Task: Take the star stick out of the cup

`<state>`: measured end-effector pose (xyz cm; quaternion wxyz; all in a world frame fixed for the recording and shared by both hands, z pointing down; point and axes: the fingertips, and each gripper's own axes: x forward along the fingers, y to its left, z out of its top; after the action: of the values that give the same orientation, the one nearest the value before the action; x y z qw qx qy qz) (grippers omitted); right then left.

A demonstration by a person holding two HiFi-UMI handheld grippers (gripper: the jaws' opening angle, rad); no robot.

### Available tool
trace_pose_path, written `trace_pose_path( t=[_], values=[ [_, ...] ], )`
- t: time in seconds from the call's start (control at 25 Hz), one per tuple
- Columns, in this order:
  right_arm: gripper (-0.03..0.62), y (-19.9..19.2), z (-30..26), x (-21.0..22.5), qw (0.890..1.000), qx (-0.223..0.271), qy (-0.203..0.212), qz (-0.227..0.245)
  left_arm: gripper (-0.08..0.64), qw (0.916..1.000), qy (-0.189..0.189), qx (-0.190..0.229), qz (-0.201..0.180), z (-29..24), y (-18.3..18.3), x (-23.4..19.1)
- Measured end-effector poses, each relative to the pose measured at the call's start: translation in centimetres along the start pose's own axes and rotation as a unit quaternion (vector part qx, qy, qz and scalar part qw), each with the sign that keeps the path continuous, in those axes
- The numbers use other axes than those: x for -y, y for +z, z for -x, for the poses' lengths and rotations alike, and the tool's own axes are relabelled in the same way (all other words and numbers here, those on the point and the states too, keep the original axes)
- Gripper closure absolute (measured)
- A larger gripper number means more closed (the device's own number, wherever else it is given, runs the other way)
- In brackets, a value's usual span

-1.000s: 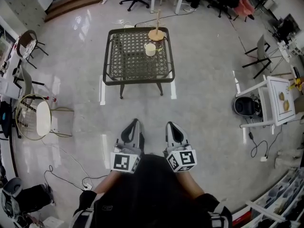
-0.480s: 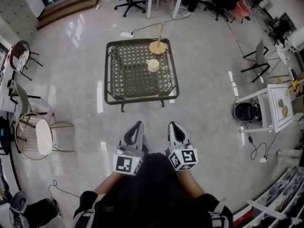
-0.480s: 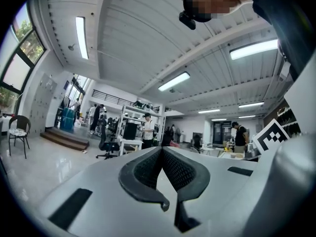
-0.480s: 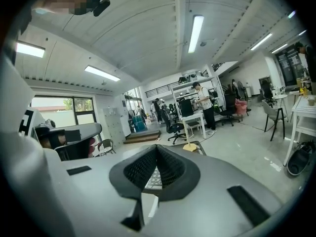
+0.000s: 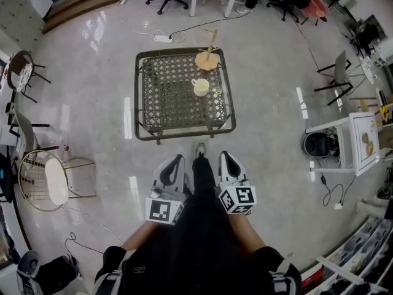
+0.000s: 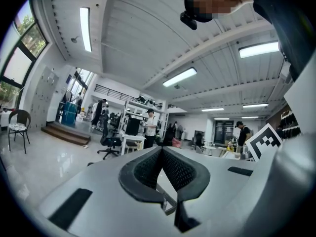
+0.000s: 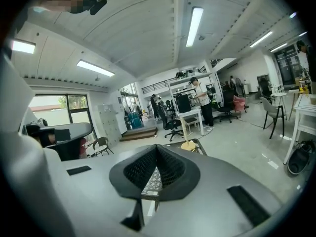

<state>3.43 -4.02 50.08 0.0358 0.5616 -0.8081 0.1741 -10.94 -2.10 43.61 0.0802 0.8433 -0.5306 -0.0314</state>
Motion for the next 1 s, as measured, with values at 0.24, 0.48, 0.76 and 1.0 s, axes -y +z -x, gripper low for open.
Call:
trace_pose_path(
  t=[0.24,0.48,0.76,1.0],
  values=[
    [0.583,0.9,-6.6,2.2,1.000,-0.009,0.006,-0.005,0.545,0.9999,0.006,0.003,-0.013,-5.9,1.0,-2.7],
    [0.583,2.8,-13.6,6.4,1.000,-0.017,0.001,-0.006,0.545,0.9998,0.008,0.005,-0.019,-13.5,2.1,-5.0],
    [0.581,3.0,-20.3,11.0,0.998,-0.055,-0.017,-0.016,0.545,0.9998,0.004,-0.017,-0.011,-21.3,2.0,-6.2],
    [0.581,0.8,-24.9,14.2,0.993,-0.106,-0.024,-0.040,0.545,0.9992,0.005,-0.037,-0.010,-26.3,1.4,-7.4]
  ],
)
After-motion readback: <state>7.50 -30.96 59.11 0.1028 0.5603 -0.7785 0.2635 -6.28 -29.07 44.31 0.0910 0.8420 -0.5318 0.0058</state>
